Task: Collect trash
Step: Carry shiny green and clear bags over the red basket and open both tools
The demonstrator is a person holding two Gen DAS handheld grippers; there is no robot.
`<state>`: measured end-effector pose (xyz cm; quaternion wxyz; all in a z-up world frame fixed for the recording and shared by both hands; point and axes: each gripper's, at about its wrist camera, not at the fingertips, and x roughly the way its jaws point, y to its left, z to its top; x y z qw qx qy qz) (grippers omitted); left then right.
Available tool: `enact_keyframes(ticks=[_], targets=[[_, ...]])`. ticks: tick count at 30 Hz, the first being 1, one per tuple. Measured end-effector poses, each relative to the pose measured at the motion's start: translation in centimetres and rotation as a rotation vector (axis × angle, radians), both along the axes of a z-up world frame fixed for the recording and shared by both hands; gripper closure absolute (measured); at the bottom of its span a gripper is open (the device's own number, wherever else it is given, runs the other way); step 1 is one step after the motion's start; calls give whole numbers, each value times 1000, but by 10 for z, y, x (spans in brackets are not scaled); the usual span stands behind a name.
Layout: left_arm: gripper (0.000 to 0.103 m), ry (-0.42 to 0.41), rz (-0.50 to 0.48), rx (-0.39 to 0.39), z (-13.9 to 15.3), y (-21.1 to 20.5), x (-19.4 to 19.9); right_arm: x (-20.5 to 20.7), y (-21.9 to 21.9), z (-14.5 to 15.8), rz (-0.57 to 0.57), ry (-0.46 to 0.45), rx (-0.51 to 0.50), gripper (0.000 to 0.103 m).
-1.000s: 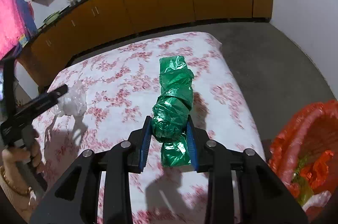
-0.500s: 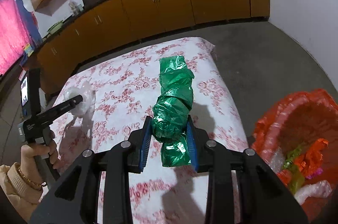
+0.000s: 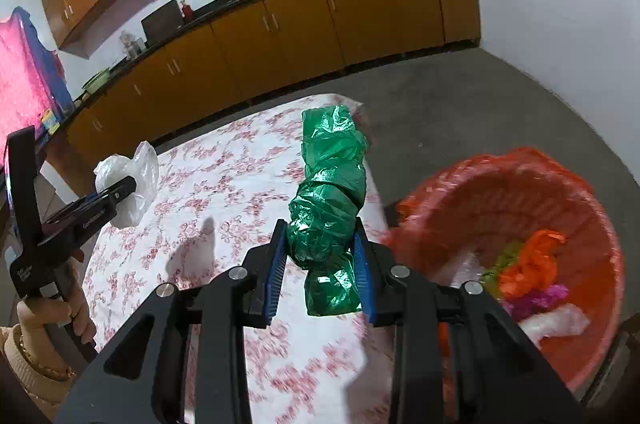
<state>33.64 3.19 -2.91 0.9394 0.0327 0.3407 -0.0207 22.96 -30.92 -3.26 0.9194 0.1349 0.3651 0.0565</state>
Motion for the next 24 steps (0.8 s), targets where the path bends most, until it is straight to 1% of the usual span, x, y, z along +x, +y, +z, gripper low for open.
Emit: enact_keyframes(ticks=[5,10,18,24], targets=[[72,-2,-42,-17,8,-27,-23,-25,-21,10,-41,-25,-10,71],[72,-15,-91,-11,15,-57,-43,-47,-43,15,-96,-41,-29,71],[72,-16,-154,-25,20,-96,-67,-69,-74,13,-172,-42,-36,71],[72,-6,-195,-33,17,-116,-76,-80,-89,10,-208,-38,-31,71]])
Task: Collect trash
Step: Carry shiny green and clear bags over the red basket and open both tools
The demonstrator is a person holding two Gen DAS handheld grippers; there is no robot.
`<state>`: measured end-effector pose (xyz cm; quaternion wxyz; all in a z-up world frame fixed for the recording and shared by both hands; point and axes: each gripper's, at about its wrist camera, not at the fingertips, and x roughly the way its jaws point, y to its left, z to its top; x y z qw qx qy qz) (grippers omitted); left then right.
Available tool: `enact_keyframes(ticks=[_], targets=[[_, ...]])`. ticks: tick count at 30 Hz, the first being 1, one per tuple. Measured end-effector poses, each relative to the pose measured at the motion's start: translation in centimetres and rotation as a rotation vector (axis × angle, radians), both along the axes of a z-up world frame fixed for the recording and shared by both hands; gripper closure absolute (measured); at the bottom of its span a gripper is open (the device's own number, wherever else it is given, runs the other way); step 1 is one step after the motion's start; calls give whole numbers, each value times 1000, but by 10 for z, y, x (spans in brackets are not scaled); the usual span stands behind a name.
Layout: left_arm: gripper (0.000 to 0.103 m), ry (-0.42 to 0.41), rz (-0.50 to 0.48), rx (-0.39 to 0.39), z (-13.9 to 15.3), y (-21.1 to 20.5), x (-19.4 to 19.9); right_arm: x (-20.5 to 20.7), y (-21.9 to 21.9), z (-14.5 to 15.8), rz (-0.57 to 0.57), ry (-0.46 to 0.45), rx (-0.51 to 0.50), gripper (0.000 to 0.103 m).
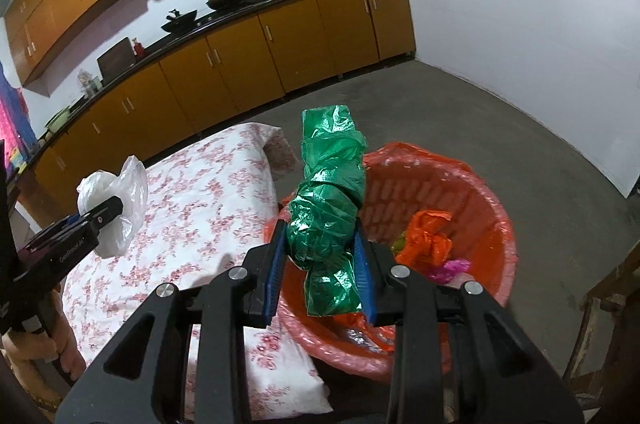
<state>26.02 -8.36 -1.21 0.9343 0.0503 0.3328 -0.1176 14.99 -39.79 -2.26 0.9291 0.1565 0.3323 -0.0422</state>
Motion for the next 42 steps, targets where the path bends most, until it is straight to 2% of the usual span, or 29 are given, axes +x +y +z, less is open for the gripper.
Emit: enact_keyframes(ticks=[12,20,27,29,32,34,38,42], targets=[[72,31,-80,-14,-12,-37,-10,-10,-16,-7,-43,21,7,71],[72,64,-168,-89,-15,-61,-13,-19,-35,-7,-72,17,24,71],[71,79,-265,-119,-18,-94,-19,-21,-50,-4,-91,6,33,70],[68,86,-293,-122,-20,-105,-20,-21,-54,-2,-92,1,43,70],[62,103,-318,-117,-27,-116,-20,-21,-59,0,-96,-9,56,62],[59,120,-323,-117,-32,-120,-17,-23,-63,-1,-101,-15,69,50],[55,145,-307,-113,-42,-116,-12,-29,-67,-1,-116,-19,79,46],[48,164,-292,-149,-45,-103,-10,-37,-68,3,-142,-28,59,35]])
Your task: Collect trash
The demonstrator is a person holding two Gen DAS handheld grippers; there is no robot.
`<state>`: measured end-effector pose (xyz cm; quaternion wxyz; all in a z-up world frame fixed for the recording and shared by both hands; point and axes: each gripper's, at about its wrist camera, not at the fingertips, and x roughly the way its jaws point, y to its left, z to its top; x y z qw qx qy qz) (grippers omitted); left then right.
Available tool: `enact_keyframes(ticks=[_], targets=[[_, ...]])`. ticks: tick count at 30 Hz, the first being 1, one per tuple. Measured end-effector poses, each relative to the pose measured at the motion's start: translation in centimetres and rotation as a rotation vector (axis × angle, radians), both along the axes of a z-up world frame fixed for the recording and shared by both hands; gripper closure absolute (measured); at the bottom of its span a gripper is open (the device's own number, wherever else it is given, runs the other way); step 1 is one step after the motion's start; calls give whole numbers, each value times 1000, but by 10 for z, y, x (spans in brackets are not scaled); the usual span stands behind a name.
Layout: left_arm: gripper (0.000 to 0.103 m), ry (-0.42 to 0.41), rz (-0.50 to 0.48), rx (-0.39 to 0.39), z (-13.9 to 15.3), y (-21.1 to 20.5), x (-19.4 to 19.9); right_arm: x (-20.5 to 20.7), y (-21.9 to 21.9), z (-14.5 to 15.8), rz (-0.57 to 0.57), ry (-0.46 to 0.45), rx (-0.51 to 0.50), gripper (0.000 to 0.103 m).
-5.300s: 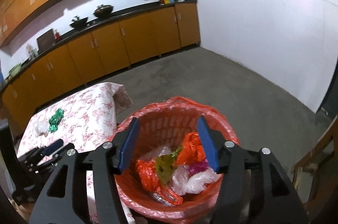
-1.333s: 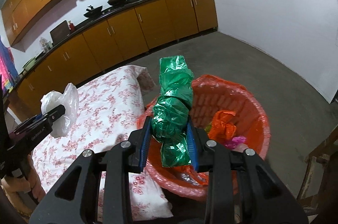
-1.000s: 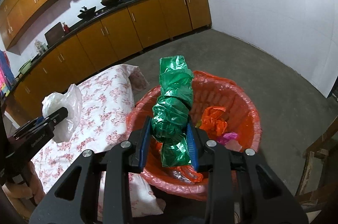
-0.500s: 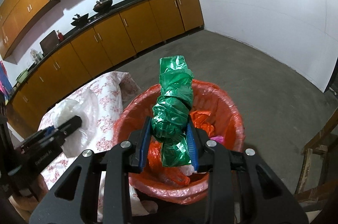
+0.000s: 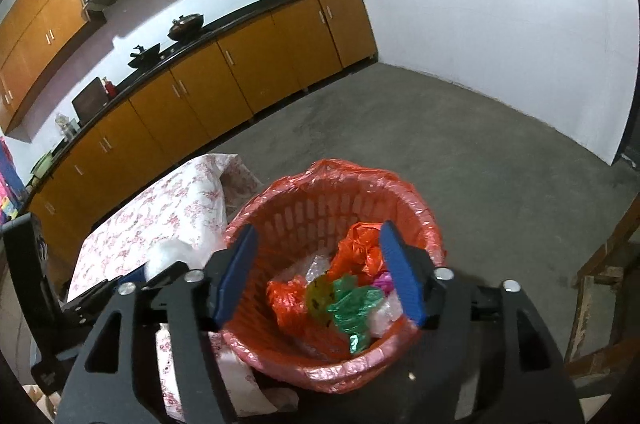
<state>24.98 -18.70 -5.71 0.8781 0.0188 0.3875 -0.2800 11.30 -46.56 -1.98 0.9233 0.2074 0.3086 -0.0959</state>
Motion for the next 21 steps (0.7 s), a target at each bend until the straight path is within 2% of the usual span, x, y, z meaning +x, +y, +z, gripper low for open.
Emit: enact_keyframes(ticks=[8,11,12,14,16,19,21], targets=[[47,-8,-19,-49,7,3,-6,-12,6,11,-24,-17,-36,30],[43,-36,11,-64,16,19,-13,-18,13,16,-31,-31,-85,17],[37,-54,28,-65,20,26,-16,-21,15,18,-29,-41,-105,12],[29,-104,67,-61,27,42,-25,-27,25,22,-22,-57,-155,10],[18,-166,114,-45,37,59,-37,-31,37,25,-19,-65,-210,2],[7,-249,195,-28,51,92,-58,-39,56,30,-30,-89,-281,2],[4,-294,251,-19,59,112,-73,-46,70,31,-55,-96,-324,2]])
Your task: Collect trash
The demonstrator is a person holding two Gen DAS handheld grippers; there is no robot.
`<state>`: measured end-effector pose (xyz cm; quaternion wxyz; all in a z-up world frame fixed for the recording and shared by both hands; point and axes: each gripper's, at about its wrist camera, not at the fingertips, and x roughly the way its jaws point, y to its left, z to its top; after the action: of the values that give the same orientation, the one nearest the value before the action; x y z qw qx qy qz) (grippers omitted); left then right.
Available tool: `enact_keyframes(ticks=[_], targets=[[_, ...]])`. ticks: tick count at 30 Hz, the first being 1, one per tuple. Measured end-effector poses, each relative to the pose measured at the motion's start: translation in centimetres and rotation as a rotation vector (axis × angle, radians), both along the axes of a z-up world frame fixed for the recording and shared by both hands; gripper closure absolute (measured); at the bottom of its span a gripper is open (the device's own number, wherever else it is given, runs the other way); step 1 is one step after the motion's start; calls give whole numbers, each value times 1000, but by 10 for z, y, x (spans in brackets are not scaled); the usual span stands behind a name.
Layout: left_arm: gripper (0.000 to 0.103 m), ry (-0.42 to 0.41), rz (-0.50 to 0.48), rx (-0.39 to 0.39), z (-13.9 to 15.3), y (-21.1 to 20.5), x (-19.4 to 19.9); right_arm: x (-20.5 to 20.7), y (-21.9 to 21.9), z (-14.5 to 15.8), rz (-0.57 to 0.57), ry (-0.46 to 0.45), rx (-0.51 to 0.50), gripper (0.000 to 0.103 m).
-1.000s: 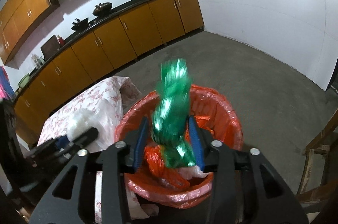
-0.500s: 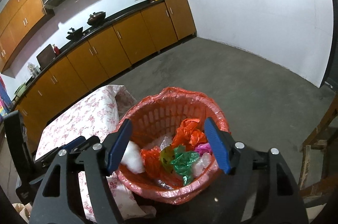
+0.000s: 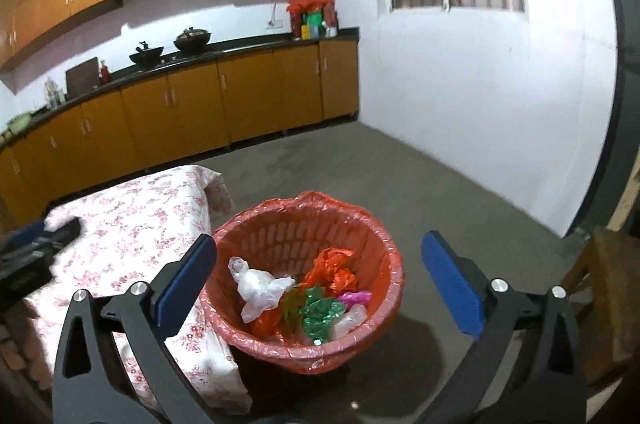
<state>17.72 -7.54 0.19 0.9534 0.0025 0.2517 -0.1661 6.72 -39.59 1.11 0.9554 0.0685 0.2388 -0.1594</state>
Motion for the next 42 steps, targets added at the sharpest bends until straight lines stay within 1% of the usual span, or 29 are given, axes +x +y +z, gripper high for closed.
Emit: enact_keyframes(ticks=[2,3,7,9,13,18,21,23,27,31,42], targets=[[4,-34,50,15,7,15,-13,-8,15,1,-28,-19,-41,2],[4,-50,82,26,10,24,-21,-12,19,1,-24,-18,-47,2],[4,-70,167,48,14,51,-47,-17,37,2,50,14,-19,2],[4,-73,193,53,16,60,-59,-22,45,2,76,23,7,2],[4,-97,241,73,19,75,-85,-36,63,6,106,10,-11,2],[4,-109,264,64,21,87,-113,-54,84,9,119,-2,-58,2],[4,-114,271,78,20,89,-123,-62,93,8,117,-10,-87,2],[4,-108,280,91,17,92,-129,-65,98,8,116,-16,-101,2],[4,-100,300,92,15,94,-134,-71,104,6,106,-24,-119,2],[4,-90,305,68,14,100,-137,-78,112,8,107,-43,-145,2],[4,-103,292,49,17,103,-147,-88,118,7,129,-47,-129,2]])
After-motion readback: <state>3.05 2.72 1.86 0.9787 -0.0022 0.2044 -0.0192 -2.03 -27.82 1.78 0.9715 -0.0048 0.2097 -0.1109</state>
